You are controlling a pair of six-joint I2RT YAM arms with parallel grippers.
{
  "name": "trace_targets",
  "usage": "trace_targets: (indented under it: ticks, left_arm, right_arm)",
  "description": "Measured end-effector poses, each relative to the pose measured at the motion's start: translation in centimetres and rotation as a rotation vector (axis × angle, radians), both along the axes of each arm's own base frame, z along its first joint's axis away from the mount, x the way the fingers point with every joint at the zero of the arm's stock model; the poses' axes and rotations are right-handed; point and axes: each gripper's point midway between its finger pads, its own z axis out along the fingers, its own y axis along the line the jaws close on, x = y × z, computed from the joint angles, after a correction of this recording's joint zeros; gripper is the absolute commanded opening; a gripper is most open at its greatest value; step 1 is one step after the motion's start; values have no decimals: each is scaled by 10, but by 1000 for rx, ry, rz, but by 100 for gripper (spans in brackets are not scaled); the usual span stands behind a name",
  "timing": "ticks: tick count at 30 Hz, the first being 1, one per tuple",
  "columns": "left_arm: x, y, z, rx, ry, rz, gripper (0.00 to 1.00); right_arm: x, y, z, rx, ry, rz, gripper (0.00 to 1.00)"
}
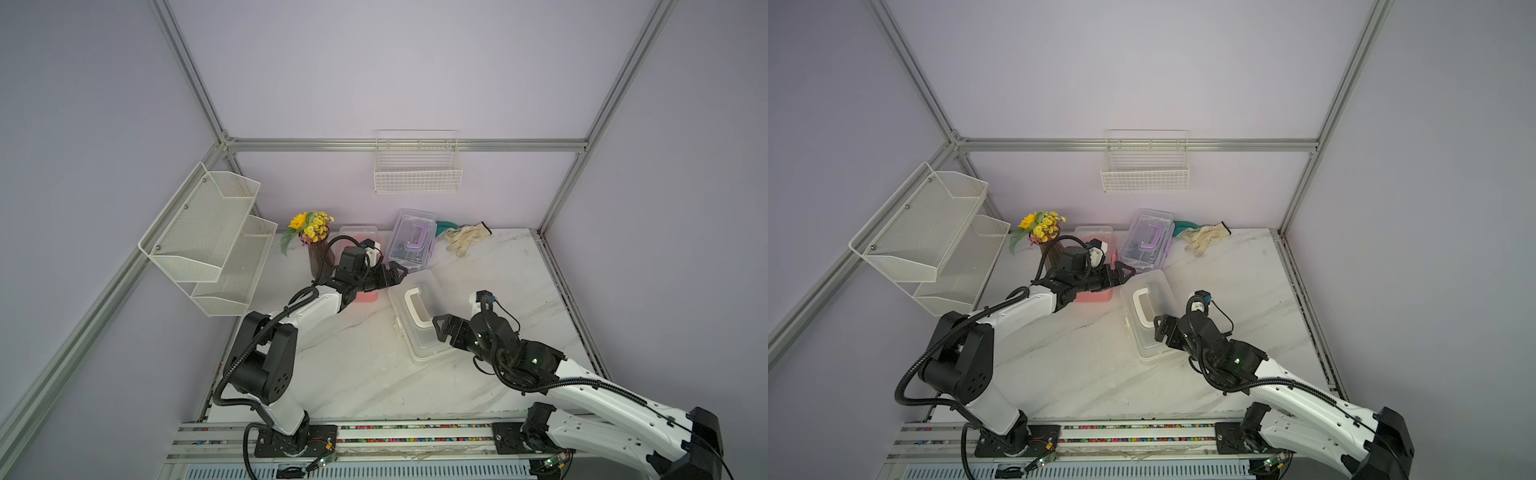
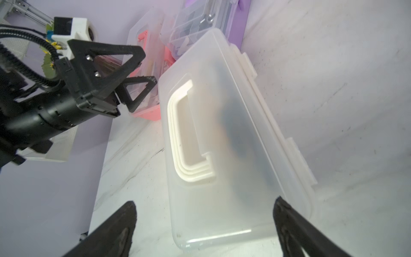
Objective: Close toolboxes
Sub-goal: Adjust the toolbox at the center of the board.
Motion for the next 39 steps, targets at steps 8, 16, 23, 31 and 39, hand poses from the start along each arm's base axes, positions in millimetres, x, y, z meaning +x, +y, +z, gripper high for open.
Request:
trace_targets:
  ticks: [8, 16, 23, 31, 39]
  left_arm:
    - [3, -18, -9, -4, 0, -87, 94]
    - [23, -28, -13, 18, -33, -120, 93]
    - [22, -31, -16, 16, -32, -137, 92]
    - [5, -37, -35, 18, -8, -156, 91]
    - [-41, -53, -35, -16, 36, -194, 89]
  right_arm:
    - [-14, 14, -45, -2, 160, 57, 97]
    - [11, 9, -58, 7, 215, 7, 97]
    - [39, -22, -57, 10, 193, -106, 97]
    - [67, -58, -59, -64, 145, -225, 97]
    - [96, -104, -56, -165, 88, -349, 97]
